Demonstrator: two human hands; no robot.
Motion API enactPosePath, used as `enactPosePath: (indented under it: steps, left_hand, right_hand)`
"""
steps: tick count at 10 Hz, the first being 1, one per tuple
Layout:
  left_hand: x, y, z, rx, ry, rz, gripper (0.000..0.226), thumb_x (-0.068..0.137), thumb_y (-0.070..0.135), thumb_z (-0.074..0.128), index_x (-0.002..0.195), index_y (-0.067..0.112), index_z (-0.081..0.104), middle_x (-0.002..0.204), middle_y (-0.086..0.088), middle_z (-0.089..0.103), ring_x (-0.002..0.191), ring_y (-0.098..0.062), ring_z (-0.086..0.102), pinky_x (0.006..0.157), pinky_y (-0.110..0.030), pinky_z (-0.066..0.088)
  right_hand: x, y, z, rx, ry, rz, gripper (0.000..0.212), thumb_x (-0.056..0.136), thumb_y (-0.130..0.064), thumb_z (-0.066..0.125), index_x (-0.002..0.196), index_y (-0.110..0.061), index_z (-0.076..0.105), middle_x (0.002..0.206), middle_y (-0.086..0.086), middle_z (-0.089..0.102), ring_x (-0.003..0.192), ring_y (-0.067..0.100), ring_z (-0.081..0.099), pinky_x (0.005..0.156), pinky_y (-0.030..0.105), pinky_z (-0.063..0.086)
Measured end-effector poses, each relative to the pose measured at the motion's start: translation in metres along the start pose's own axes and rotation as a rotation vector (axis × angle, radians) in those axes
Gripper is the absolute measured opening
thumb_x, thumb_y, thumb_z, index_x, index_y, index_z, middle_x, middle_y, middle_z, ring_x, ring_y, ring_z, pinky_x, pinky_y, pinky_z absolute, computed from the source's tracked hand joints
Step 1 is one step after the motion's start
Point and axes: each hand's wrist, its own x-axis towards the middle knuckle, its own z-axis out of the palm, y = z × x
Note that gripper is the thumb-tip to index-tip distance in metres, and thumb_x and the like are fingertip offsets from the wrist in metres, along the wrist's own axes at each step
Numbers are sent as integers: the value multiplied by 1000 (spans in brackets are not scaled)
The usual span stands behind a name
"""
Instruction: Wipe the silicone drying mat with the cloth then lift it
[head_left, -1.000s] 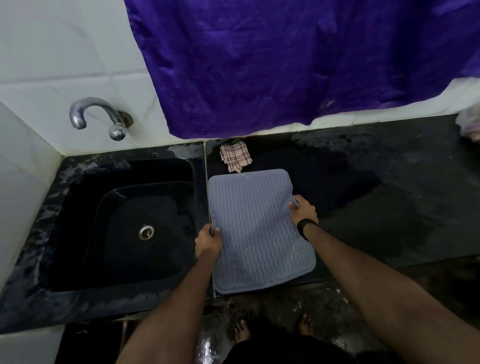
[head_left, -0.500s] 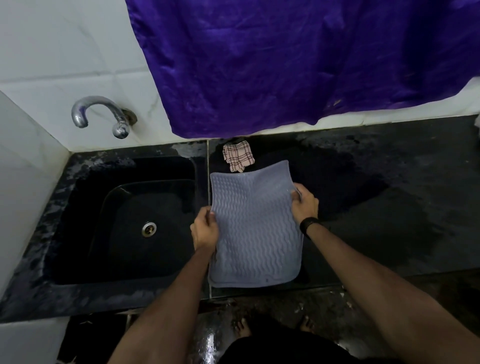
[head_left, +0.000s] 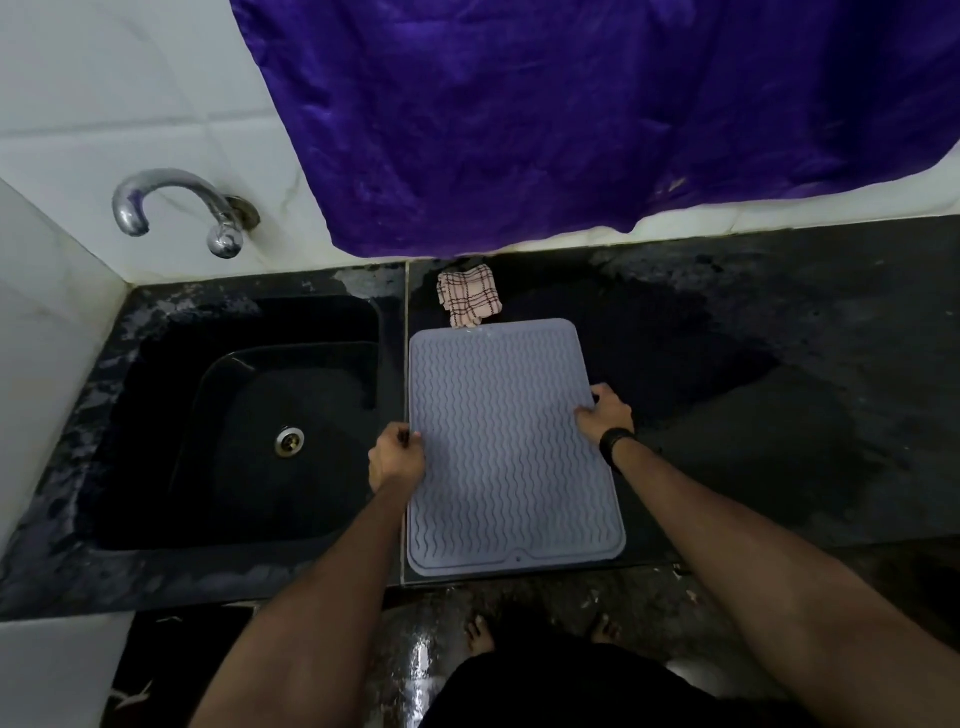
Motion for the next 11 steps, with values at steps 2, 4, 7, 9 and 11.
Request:
enactPosePath:
  steps: [2,4,7,9,11]
  left_hand:
    - [-7,4,8,176,125,-1,23,102,20,56,122,10,60,123,-18,61,112,-38,61,92,-49,53]
    - [-18,3,27,484,84,491,64,104,27,52,160,11,27,168,-15,23,153,-33,24,123,-48,28]
    - [-16,19,26,731,-393,419,76,108,51,37,165,21,-5,170,-11,-19,158,-30,-13,129,-46,3]
    - [-11,62,-5,683,-417,394,83,105,50,47,165,26,-5,171,-7,-15,158,-29,-10,127,-51,6]
    - [6,141,-57,706,-249,527,82,105,53,46,165,21,2,172,-11,-9,159,-28,-7,128,-51,8]
  right_hand:
    - [-3,3,5,-195,102,-85,37,92,-17,55,128,-13,49,120,15,58,102,29,57,81,40,53]
    - [-18,-1,16,-583,73,-561,68,95,-36,49,152,-16,17,158,8,17,142,28,20,114,47,25]
    - [-23,-9,24,-825,-378,-465,79,97,-54,38,155,-22,-5,161,3,-17,148,24,-13,120,48,-2]
    - [-20,-44,-1,-825,-379,-402,80,96,-51,43,155,-22,-2,162,3,-15,149,25,-9,119,52,3]
    - [-4,-120,-51,-816,-252,-488,80,96,-57,41,155,-22,-1,162,4,-12,149,25,-4,119,54,6]
